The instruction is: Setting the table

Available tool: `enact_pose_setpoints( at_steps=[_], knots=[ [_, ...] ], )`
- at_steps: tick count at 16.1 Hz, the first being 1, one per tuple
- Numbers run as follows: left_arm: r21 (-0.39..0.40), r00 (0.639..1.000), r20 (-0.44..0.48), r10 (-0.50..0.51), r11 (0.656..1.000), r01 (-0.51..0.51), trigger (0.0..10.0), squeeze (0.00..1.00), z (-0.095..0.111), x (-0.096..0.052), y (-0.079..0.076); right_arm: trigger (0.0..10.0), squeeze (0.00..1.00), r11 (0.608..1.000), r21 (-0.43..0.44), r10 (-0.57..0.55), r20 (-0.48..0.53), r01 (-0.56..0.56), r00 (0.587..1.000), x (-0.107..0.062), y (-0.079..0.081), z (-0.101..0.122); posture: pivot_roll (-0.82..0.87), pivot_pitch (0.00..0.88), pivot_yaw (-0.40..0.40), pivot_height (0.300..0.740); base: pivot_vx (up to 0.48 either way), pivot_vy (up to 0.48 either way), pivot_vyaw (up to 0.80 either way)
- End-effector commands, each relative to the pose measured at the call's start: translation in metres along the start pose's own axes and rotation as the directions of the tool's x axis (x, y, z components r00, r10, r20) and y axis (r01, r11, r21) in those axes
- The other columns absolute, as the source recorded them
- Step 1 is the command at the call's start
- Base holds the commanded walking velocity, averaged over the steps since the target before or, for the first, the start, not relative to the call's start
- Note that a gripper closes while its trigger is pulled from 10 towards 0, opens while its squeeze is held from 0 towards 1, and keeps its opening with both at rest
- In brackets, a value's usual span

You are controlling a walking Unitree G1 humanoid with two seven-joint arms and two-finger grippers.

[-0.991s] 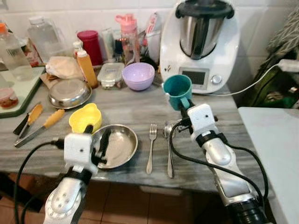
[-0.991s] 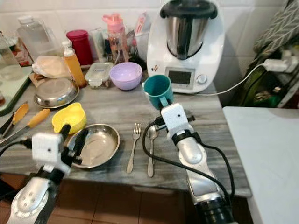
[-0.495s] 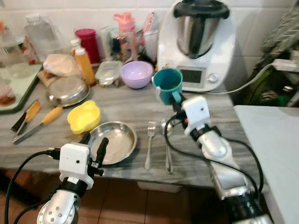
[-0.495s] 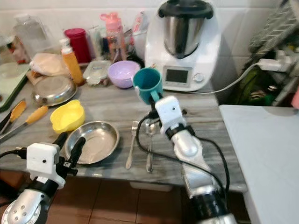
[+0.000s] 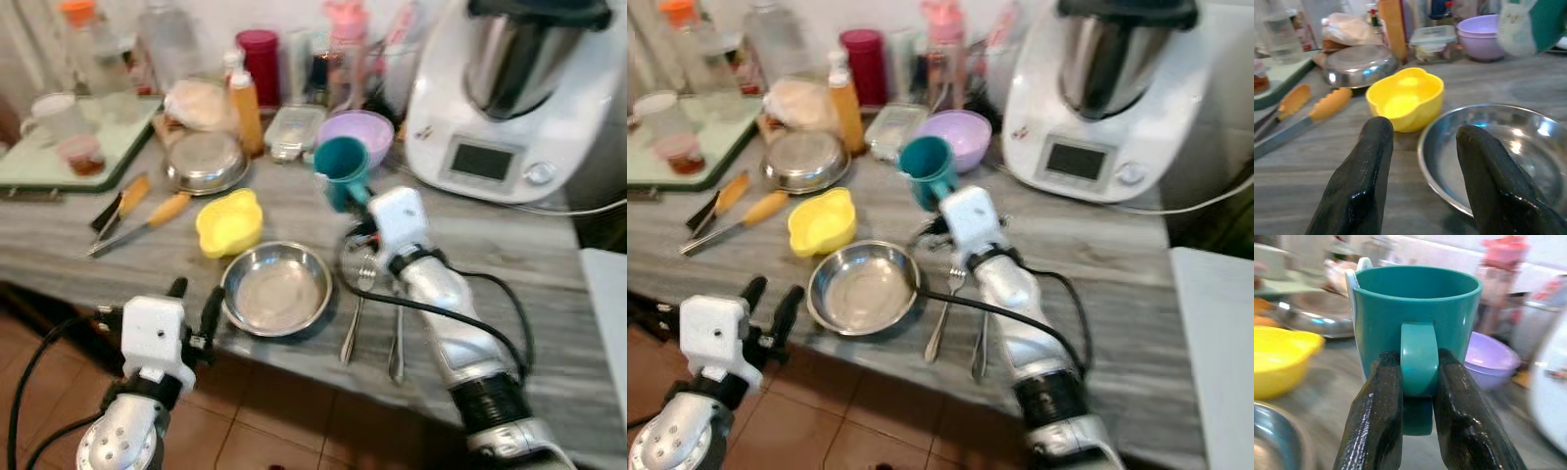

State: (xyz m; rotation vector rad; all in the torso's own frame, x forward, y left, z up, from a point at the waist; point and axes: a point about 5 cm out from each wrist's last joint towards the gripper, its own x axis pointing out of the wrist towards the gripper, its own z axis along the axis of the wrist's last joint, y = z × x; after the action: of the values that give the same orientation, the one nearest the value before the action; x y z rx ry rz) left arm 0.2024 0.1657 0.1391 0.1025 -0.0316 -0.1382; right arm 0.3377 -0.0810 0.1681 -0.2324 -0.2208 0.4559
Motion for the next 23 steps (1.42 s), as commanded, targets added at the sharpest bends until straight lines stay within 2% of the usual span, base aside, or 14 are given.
enact_pose_setpoints(
  at_steps=[1,4,14,16,23],
  knots=[
    [0.001,1.0,-0.003,-0.009,1.0,0.009,10.0,0.0,0.001,-0.001,-0.001,10.0,0.0,1.0,-0.014,-0.009,0.034,0.009,0.999,0.004,-0.005,0.006,-0.05,0.077,0.034,0.74,0.0,0.0,0.8],
    [0.003,1.0,-0.004,-0.006,1.0,0.006,10.0,0.0,0.001,0.0,-0.001,10.0,0.0,1.0,-0.01,-0.009,0.024,0.009,1.0,0.004,-0.004,0.003,-0.04,0.07,0.032,0.74,0.0,0.0,0.7],
    [-0.03,0.999,0.018,-0.046,0.998,0.047,10.0,0.0,0.007,0.009,-0.009,10.0,0.0,0.997,0.063,-0.033,-0.062,0.037,0.998,0.0,-0.009,-0.021,-0.05,0.067,0.04,0.74,0.0,0.0,0.0],
    [-0.04,0.997,0.024,-0.078,0.996,0.079,10.0,0.0,0.008,0.01,-0.014,10.0,0.0,0.997,0.077,-0.023,-0.082,0.03,0.996,0.003,-0.008,-0.025,-0.05,0.069,0.042,0.74,0.0,0.0,0.0],
    [-0.036,0.995,0.005,-0.101,0.994,0.101,10.0,0.0,0.003,0.01,-0.012,10.0,0.0,0.994,0.101,-0.031,-0.105,0.042,0.994,0.014,-0.009,-0.03,-0.03,0.078,0.055,0.74,0.0,0.0,0.0]
  ],
)
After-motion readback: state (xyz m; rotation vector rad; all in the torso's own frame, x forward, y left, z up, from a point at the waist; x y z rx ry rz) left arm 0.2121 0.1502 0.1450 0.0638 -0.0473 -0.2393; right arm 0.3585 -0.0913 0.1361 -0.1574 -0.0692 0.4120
